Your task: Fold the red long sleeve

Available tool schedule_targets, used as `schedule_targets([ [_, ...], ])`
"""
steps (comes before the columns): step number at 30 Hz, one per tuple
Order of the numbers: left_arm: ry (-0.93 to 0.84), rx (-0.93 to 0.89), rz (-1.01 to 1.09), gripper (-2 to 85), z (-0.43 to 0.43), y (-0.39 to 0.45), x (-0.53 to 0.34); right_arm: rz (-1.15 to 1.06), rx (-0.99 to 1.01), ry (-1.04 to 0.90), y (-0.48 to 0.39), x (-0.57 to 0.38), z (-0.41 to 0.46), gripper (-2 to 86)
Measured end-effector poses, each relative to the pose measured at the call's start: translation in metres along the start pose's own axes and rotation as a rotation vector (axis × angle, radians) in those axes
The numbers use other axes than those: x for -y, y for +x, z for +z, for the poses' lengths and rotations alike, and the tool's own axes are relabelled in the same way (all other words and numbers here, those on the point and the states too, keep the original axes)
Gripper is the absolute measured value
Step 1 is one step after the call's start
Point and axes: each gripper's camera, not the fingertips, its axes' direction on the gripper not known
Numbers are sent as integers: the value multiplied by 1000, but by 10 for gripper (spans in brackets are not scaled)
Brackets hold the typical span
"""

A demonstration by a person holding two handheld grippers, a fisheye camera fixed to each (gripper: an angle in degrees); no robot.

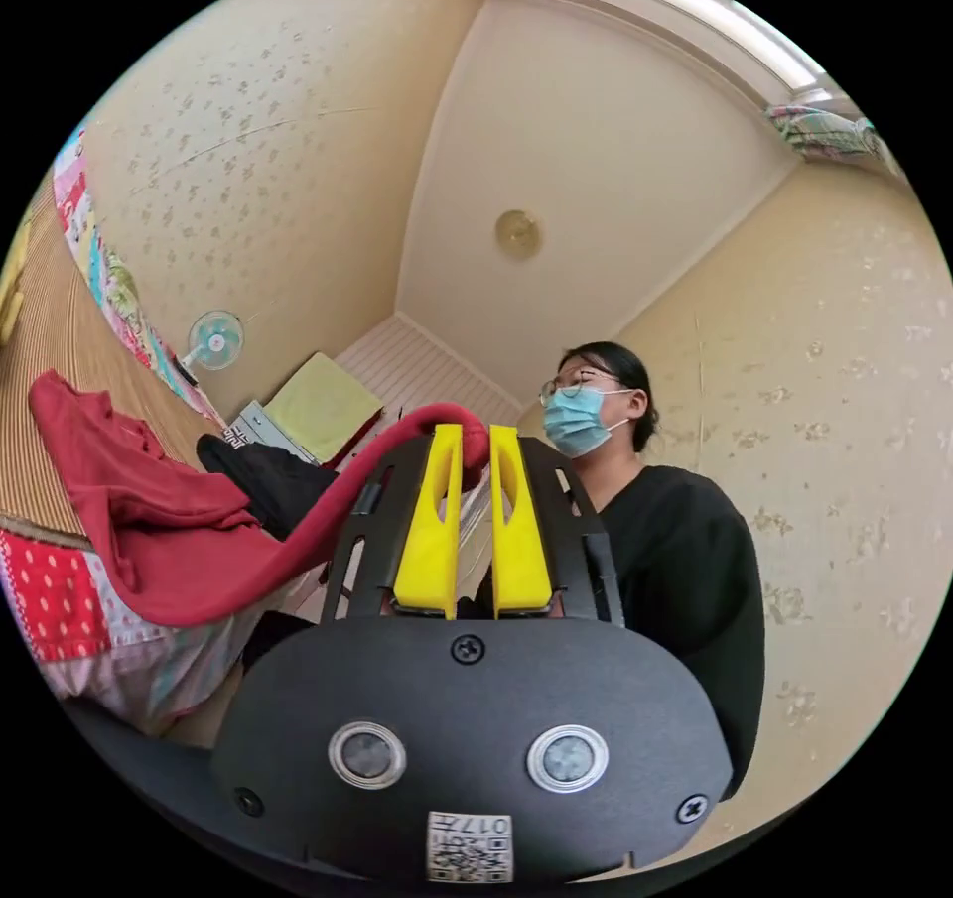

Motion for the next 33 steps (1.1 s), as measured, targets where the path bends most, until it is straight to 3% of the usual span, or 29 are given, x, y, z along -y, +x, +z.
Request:
schedule_targets([
  [3,121,244,-208,51,-14,-39,-5,172,-271,-46,38,5,7,27],
  [6,209,333,-215,50,-10,-62,7,205,-254,53,80,10,18,29],
  [9,262,433,-328,51,9,-105,56,291,-359,88,142,42,49,35],
  [15,55,831,-246,132,70,-173,170,368,-744,-38,272,106,142,90],
  [18,37,899,-204,136,93,-172,152,340,-829,-56,283,99,176,105],
  [23,-11,1244,-329,162,101,-172,39,280,-984,-374,292,18,250,88],
  [27,-17,1279,-443,192,105,-185,-35,261,-1303,-717,336,-65,292,75],
  [28,-30,1275,-473,198,110,-191,-53,184,-1314,-705,339,-81,298,73],
  [33,54,1112,-565,165,118,-218,-109,351,-1383,-764,373,-66,333,78],
])
